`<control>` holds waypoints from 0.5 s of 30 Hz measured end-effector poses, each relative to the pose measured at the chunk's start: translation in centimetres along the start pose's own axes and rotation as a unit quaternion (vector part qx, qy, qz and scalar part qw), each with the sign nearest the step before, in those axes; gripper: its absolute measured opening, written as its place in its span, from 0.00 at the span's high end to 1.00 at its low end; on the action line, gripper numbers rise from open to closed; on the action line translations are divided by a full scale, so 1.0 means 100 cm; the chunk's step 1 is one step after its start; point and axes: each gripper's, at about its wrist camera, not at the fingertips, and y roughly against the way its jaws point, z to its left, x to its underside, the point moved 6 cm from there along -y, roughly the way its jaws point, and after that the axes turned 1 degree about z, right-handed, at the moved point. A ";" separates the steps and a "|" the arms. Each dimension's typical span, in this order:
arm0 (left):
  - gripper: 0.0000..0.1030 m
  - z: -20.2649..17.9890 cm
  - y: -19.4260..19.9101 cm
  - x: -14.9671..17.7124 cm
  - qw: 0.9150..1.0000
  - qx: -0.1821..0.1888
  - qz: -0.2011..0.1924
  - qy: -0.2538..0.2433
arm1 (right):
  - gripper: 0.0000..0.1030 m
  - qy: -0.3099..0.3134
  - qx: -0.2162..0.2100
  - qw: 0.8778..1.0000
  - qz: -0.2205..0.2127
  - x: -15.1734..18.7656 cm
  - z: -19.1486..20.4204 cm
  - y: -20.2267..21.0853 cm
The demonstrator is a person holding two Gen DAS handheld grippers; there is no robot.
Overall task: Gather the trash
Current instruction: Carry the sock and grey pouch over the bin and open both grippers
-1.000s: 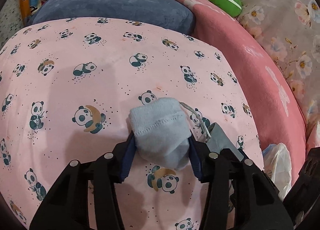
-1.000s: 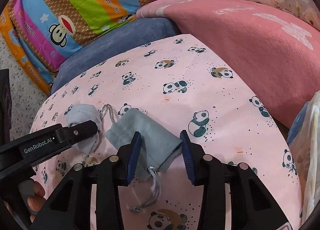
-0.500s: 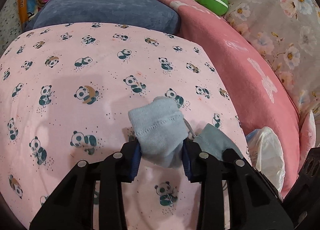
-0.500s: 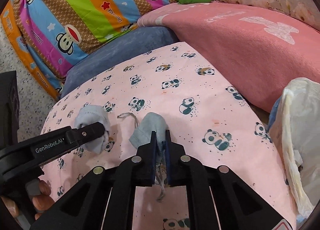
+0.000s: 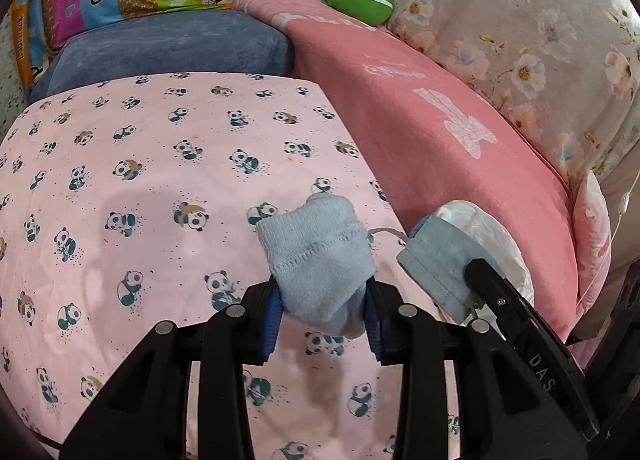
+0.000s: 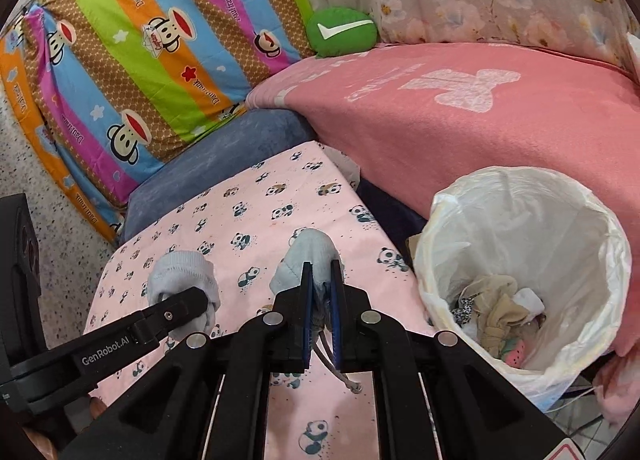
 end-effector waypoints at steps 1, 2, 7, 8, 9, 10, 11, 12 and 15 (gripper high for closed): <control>0.68 -0.007 0.003 0.002 1.000 0.002 -0.001 -0.005 | 0.93 -0.002 0.002 1.000 -0.006 -0.002 -0.006 0.008; 0.68 -0.015 0.005 0.004 1.000 0.005 -0.001 -0.011 | 0.93 -0.004 0.005 1.000 -0.011 -0.003 -0.010 0.015; 0.68 -0.053 0.013 0.015 0.999 0.029 0.006 -0.040 | 0.93 -0.015 0.017 0.999 -0.032 -0.009 -0.035 0.044; 0.68 -0.060 0.015 0.017 0.998 0.033 0.006 -0.046 | 0.93 -0.020 0.018 0.999 -0.036 -0.010 -0.041 0.049; 0.67 -0.067 0.016 0.019 0.998 0.035 0.006 -0.053 | 0.93 -0.027 0.017 0.999 -0.040 -0.011 -0.048 0.054; 0.67 -0.074 0.016 0.020 0.998 0.036 0.006 -0.060 | 0.93 -0.035 0.015 0.998 -0.042 -0.011 -0.053 0.059; 0.67 -0.081 0.017 0.022 0.997 0.039 0.006 -0.067 | 0.93 -0.042 0.014 0.998 -0.045 -0.012 -0.059 0.062; 0.67 -0.087 0.017 0.023 0.997 0.041 0.006 -0.073 | 0.93 -0.046 0.015 0.998 -0.047 -0.013 -0.063 0.066; 0.67 -0.105 0.018 0.027 0.995 0.046 0.007 -0.090 | 0.93 -0.056 0.021 0.997 -0.056 -0.015 -0.078 0.076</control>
